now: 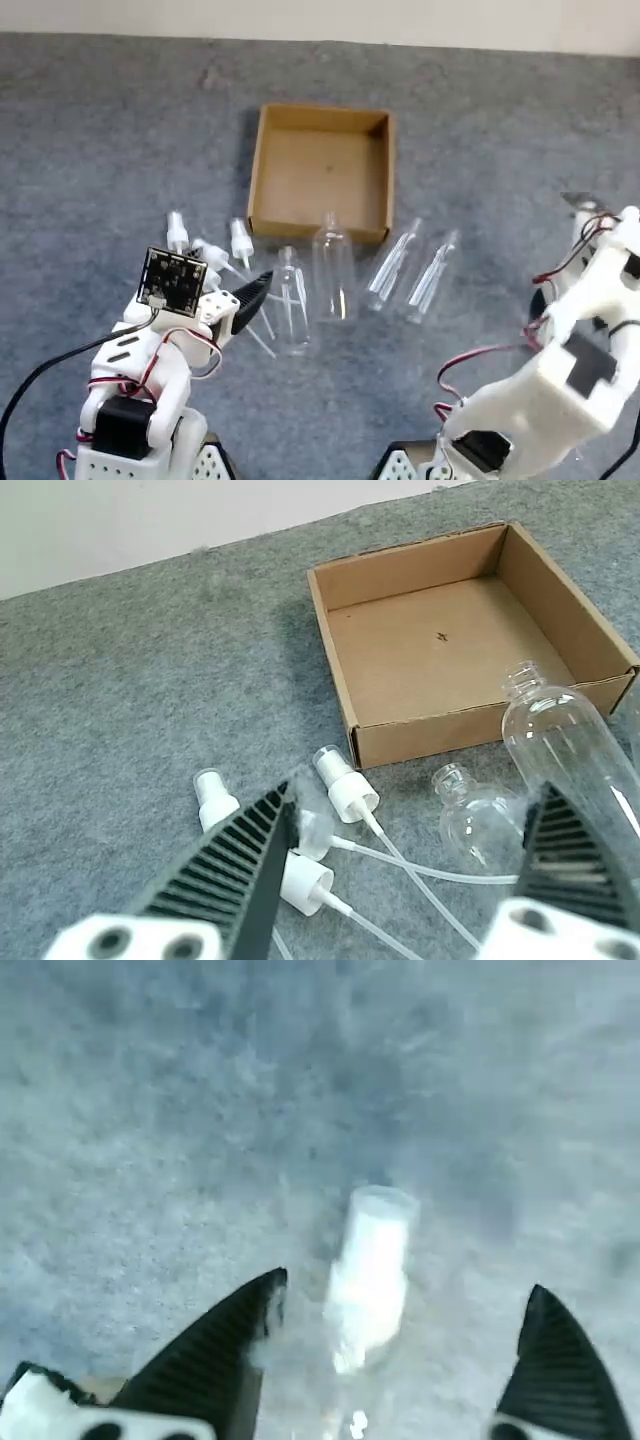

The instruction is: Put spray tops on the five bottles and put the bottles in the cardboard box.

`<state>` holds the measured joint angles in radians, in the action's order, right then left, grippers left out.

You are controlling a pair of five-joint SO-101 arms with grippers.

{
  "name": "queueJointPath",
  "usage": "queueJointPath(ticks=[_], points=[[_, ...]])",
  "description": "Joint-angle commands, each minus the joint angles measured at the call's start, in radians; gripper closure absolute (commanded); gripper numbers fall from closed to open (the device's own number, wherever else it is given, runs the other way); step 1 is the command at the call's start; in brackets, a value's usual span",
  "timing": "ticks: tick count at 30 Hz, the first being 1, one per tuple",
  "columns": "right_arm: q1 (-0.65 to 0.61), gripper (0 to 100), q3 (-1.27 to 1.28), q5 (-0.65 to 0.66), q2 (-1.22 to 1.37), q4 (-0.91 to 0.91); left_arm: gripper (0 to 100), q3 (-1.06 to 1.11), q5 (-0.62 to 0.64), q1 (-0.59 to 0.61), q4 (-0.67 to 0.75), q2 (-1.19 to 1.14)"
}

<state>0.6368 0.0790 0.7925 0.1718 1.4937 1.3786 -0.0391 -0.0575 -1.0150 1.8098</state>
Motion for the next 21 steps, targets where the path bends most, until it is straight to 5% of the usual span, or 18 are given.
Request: queueJointPath(ticks=[1,11,21], points=[[-0.004,69.2,0.091,0.014,-0.257,0.012,71,-0.002,-0.009,0.008,0.025,-0.001],[0.045,69.2,0.518,0.17,-0.587,-0.09,71,0.019,-0.009,0.008,0.044,0.005],[0.117,69.2,0.581,0.233,-0.588,-0.179,71,0.03,-0.009,0.008,0.063,0.004]])
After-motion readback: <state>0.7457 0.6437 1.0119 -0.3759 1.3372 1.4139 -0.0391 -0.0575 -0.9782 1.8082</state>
